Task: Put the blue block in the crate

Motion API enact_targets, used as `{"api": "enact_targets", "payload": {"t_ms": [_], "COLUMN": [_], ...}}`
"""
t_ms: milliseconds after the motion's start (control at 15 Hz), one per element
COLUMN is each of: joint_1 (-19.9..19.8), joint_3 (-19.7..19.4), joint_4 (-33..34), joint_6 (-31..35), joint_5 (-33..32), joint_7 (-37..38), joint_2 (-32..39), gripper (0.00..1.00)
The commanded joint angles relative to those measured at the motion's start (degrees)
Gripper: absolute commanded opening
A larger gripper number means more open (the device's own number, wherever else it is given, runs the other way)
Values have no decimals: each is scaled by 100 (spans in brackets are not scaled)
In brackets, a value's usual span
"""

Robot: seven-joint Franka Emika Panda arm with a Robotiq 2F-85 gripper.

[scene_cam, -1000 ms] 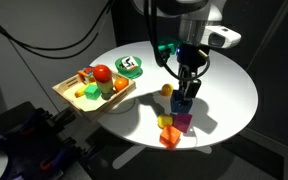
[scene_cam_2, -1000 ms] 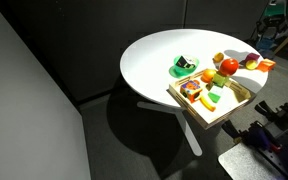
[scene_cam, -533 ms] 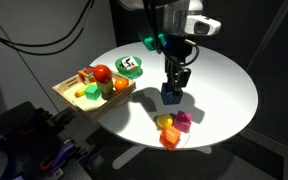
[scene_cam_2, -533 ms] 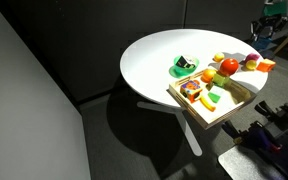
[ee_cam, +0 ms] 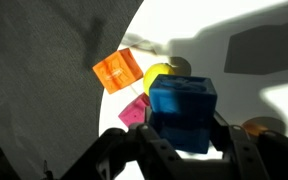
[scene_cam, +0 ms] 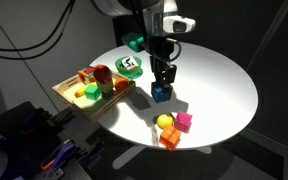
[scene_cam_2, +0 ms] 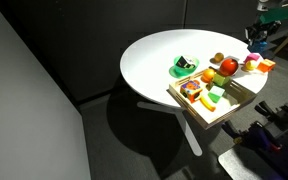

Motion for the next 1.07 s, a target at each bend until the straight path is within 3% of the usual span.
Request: {"api": "enact_targets", "payload": {"t_ms": [0,200,267,867,933,1000], "joint_1": [-10,-22,-23,-20,-14,-5], "joint_3": [49,71,72,73,81,96], "joint_4": [-420,-253,-274,-274,-261,-262], "joint_6": [223,128,129,129,125,124], "joint_5": [-139,-41,-41,-40,-40,-29], "joint_7": [-135,-31,-34,-34,-45,-55], "joint_2": [-375,-166,-181,-145,-163,-181], "gripper": [28,28,53,53,28,28]}}
